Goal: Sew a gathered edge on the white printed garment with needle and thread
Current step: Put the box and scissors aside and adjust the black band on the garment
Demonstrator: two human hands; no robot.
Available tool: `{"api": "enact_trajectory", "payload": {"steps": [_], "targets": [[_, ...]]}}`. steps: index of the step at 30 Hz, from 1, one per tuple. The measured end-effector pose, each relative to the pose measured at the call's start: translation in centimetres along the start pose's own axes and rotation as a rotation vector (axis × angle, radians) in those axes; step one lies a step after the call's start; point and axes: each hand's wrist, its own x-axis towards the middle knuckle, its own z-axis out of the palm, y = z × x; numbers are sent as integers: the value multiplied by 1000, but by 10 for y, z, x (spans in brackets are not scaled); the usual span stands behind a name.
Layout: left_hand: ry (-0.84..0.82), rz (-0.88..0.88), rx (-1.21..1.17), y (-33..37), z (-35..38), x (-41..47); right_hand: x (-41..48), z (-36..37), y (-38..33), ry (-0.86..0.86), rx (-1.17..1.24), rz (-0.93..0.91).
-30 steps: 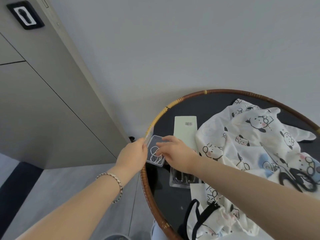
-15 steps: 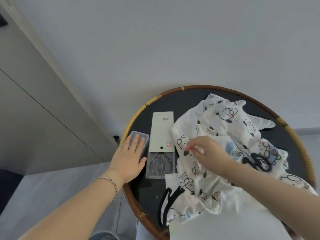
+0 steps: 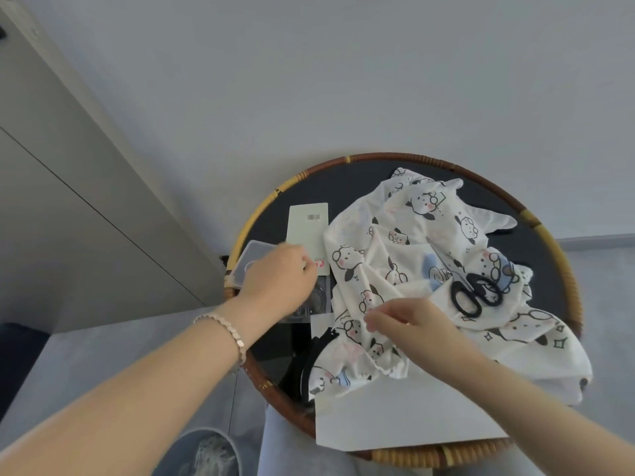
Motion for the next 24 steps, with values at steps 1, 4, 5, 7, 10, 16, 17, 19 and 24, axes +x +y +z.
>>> {"api": "enact_trajectory", "payload": {"steps": [1,4,5,7,10,16,17,19,24], "targets": [[-88,-38,-94,7,3,-10,-5,4,1,-29,-11,20],[-300,-64,-248,14,8,-33,-13,18,2,-43,25,44],[-330,-66,-253,13,11,-38,-15,23,1,-32,68,49],[-345,-84,-279,12,14,-46,-15,31,0,11,161,58],[-328,-78,-336,14,16,-62,-20,41,-2,75,233,64],[-248,-143,-471,18,21,-82,-28,50,1,144,339,115],[-287,-174,-518,18,21,-84,-28,49,2,151,364,125],[-337,-160,-558,18,18,-89,-29,48,6,171,417,138],[-442,-21,-571,17,11,-90,-31,41,11,221,468,131]]}}
